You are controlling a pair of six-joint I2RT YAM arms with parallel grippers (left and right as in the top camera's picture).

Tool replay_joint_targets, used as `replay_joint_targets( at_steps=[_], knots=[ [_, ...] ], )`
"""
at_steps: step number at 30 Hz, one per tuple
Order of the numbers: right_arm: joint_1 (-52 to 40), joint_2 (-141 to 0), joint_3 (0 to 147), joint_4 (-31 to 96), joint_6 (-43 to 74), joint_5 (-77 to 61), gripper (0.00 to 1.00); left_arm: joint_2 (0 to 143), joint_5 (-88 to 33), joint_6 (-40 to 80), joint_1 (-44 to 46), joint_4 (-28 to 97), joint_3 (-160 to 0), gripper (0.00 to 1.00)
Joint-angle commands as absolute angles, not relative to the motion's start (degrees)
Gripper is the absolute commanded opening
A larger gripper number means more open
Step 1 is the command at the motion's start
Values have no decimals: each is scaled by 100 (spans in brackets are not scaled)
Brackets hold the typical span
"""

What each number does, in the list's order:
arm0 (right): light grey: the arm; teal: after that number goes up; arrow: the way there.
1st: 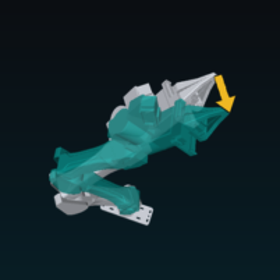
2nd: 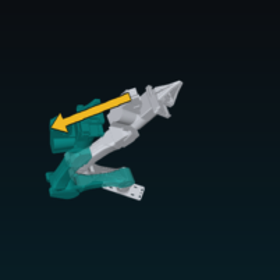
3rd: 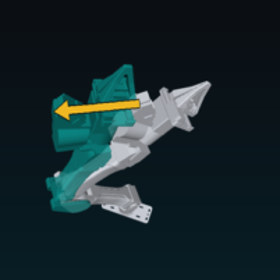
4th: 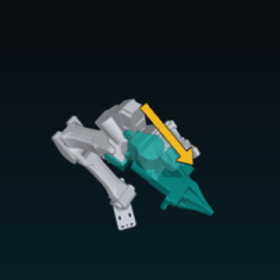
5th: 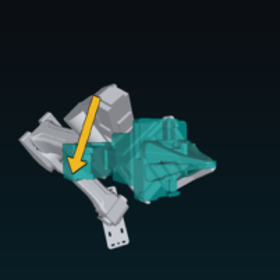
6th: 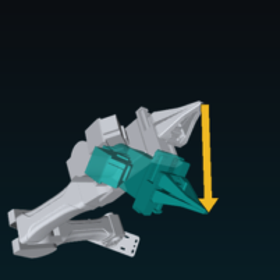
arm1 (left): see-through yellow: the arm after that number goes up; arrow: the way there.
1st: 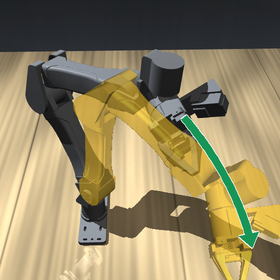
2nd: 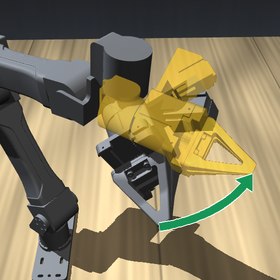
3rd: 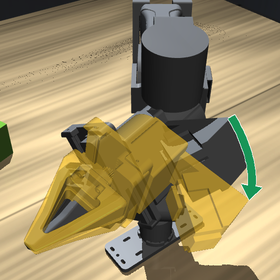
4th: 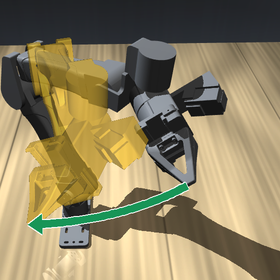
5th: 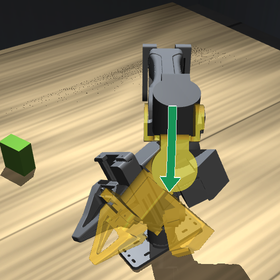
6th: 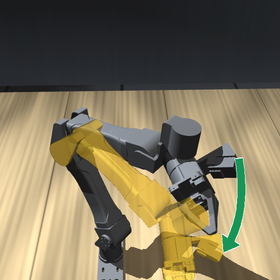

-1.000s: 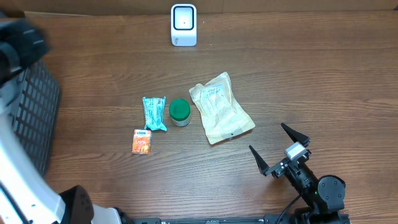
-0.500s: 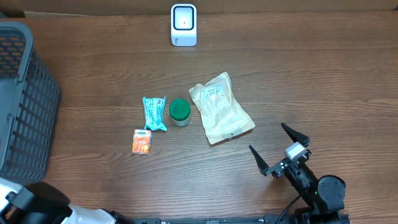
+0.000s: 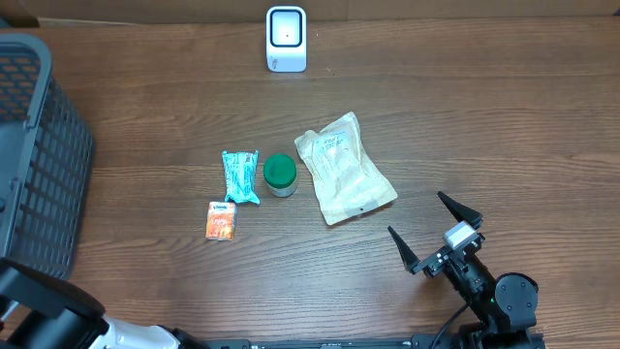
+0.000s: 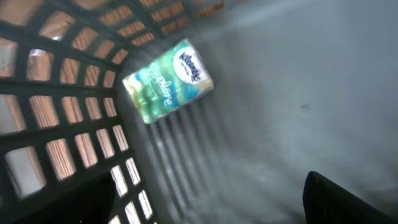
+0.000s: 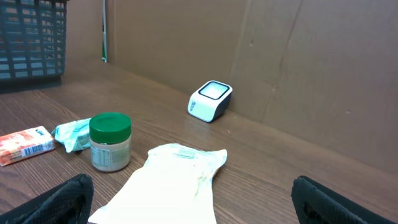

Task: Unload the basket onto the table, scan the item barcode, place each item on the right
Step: 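Return the left gripper to the basket and grasp the blue Kleenex pack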

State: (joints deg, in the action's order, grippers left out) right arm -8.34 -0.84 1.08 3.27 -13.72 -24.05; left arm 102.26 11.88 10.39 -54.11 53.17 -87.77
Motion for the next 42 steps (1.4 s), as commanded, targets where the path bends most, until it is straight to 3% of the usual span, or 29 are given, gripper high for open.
replay_joint_targets(
  at_steps=[1,10,28,35,36,39,42],
  knots=[
    [-862,-16,47,314,-1347,-2423,100,10442,1356,209,-5437,5050,-8648,85],
    [-862,-16,47,314,-1347,-2423,100,11032,1439,-585,-5441,4716,-8650,88],
    [-862,-16,47,314,-1347,-2423,100,11887,2180,-646,-5448,4001,-8648,82],
    [-862,-16,47,314,-1347,-2421,100,12204,2206,-644,-5452,3959,-8648,56],
    [-862,-16,47,314,-1347,-2423,100,12215,2204,-644,-5452,3955,-8648,48],
    [-862,-16,47,314,-1347,-2421,100,12213,2204,-644,-5452,3955,-8652,8],
    [-862,-16,47,314,-1347,-2421,100,12213,2204,-642,-5437,4016,-8652,4]
  ],
)
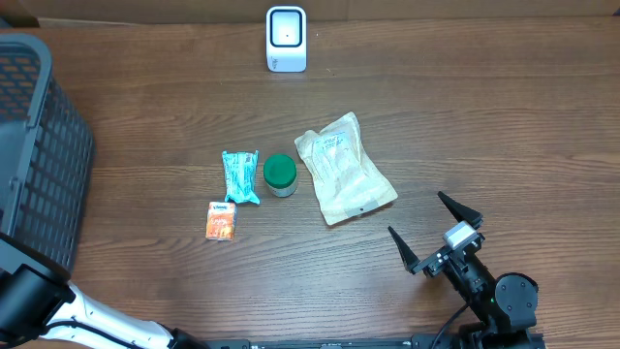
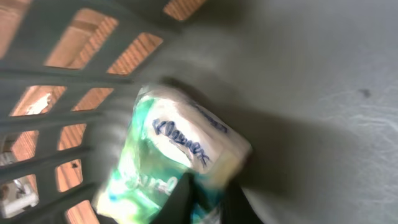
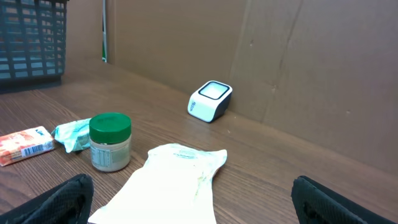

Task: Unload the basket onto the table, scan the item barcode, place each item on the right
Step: 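Return the left gripper to the basket and grasp the blue Kleenex pack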

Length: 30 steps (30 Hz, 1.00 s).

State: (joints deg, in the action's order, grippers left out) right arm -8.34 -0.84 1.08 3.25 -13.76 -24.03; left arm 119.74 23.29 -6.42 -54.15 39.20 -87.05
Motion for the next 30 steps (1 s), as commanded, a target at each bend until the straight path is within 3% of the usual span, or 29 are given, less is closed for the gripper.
replay_joint_targets(
  at_steps=[1,15,22,23,24,26,30],
  knots=[
    [-862,-16,47,314,-1347,-2421,100,12213,2202,-642,-5426,4051,-8654,4],
    [-862,-16,47,314,-1347,-2421,100,11734,1400,47,-4899,5660,-10527,4],
    [-862,-16,47,314,-1347,-2423,100,11389,1356,64,-4711,5798,-10678,4],
    [-862,-16,47,314,-1347,-2421,100,11410,1387,64,-4716,5850,-10656,15],
    [-862,-16,47,314,-1347,-2421,100,11428,1404,64,-4746,5872,-10608,34],
    [-862,-16,47,314,-1347,-2423,100,11461,1450,64,-4814,5870,-10471,56],
    [-862,-16,47,314,-1347,-2423,100,11546,1542,69,-4958,5826,-10108,63]
  ],
)
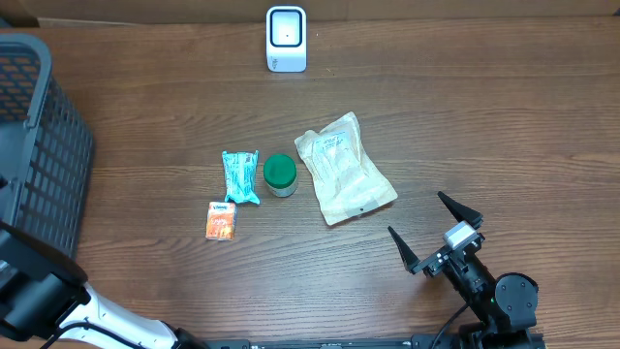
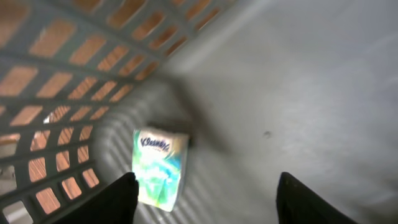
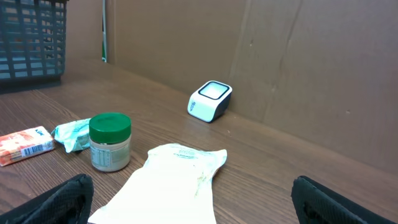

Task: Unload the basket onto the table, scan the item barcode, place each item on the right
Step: 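Return the left gripper to the basket and grasp the blue Kleenex pack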

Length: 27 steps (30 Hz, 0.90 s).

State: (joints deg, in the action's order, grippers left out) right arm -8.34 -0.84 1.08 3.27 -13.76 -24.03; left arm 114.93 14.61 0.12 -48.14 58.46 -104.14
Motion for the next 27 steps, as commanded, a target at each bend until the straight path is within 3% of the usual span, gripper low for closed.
replay_joint_targets(
  at_steps=[1,9,23,27],
  knots=[
    [-862,-16,47,314,-1347,-2423,100,11570,1542,69,-5000,5793,-9994,62],
    [-862,-16,47,314,-1347,-2423,100,11655,1590,67,-5286,5349,-9076,49],
    [-862,-16,47,314,-1347,-2423,100,11657,1712,64,-5555,4694,-8405,52],
    [-862,-16,47,314,-1347,-2423,100,11657,1712,62,-5557,4464,-8162,48]
  ],
)
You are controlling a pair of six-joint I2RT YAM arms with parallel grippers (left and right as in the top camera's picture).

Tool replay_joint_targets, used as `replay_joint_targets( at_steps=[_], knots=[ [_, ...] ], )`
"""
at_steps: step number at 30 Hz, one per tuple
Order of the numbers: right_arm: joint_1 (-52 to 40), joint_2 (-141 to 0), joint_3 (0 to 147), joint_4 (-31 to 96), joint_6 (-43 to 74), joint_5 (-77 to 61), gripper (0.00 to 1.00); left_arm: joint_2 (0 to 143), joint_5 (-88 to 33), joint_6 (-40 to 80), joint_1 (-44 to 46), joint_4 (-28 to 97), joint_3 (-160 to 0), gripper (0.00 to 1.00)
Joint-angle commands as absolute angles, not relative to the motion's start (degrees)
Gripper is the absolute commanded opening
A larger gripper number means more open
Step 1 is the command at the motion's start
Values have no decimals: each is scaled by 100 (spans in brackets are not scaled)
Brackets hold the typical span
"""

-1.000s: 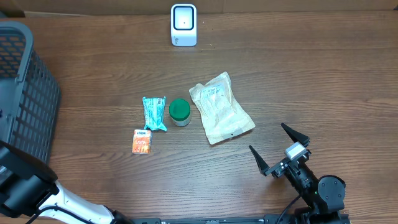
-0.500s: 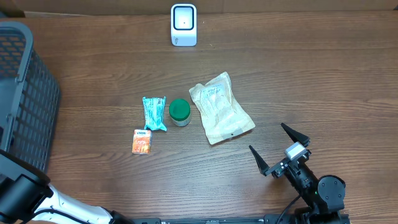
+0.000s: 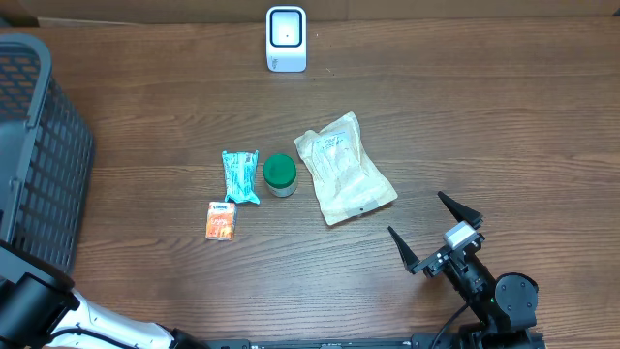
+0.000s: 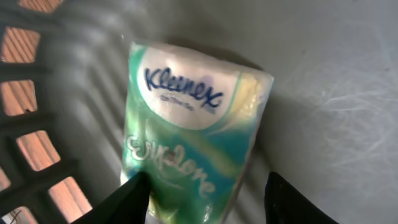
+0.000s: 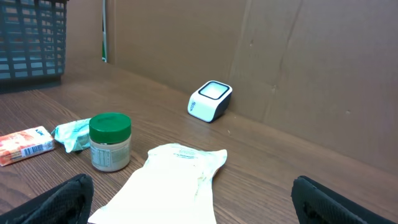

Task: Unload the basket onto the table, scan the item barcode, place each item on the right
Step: 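Return the left gripper to the basket and grasp the blue Kleenex pack, then place the blue Kleenex pack on the table left of the wipes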

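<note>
A green-and-white Kleenex tissue pack point(image 4: 193, 118) lies on the grey floor of the dark plastic basket point(image 3: 39, 145), close to its lattice wall. My left gripper point(image 4: 205, 208) is low over it and open. The pack's near end sits between the two black fingers point(image 4: 134, 199), and I cannot tell whether they touch it. The white barcode scanner point(image 3: 286, 39) stands at the table's far edge, also seen as the scanner point(image 5: 210, 101). My right gripper point(image 3: 436, 233) is open near the front right, with nothing between its fingers.
In mid-table lie a teal packet point(image 3: 240, 176), a green-lidded jar point(image 3: 280, 175), a white pouch point(image 3: 344, 167) and a small orange packet point(image 3: 222, 221). The basket's tall lattice walls enclose the left gripper. A cardboard wall point(image 5: 298, 62) backs the table.
My left gripper stood higher in the basket, with the tissue pack small at lower left. Now it is close down on the pack, which fills the view between the open fingers. The right arm is unchanged.
At first my left gripper was open inside the basket, the pack lying by the wall. Then it was right up against the pack. Then it was back higher, with the pack on the floor. Now it is low over the pack again. The table items and right arm stayed put.
</note>
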State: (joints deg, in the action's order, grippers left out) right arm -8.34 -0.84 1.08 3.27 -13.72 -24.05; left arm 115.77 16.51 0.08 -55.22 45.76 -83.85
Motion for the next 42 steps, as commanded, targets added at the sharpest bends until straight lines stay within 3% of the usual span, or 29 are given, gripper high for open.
replay_joint_targets(
  at_steps=[1,2,4,5,12,21,29,35,42],
  knots=[
    [-862,-16,47,314,-1347,-2423,100,11657,1710,62,-5557,4414,-8099,43],
    [-862,-16,47,314,-1347,-2423,100,11657,1712,62,-5557,4372,-8047,38],
    [-862,-16,47,314,-1347,-2423,100,11657,1712,58,-5557,4344,-8009,10],
    [-862,-16,47,314,-1347,-2421,100,11657,1710,34,-5557,4344,-8014,4],
    [-862,-16,47,314,-1347,-2423,100,11642,1682,261,-5502,4888,-8475,4],
    [-862,-16,47,314,-1347,-2423,100,11332,1258,886,-5059,6514,-10731,4],
    [-862,-16,47,314,-1347,-2423,100,10381,132,1098,-4296,6921,-12269,4],
    [-862,-16,47,314,-1347,-2421,100,9389,-27,1096,-2895,7542,-12486,4],
    [-862,-16,47,314,-1347,-2423,100,9341,-3,1236,-1072,8538,-12328,4]
  ],
)
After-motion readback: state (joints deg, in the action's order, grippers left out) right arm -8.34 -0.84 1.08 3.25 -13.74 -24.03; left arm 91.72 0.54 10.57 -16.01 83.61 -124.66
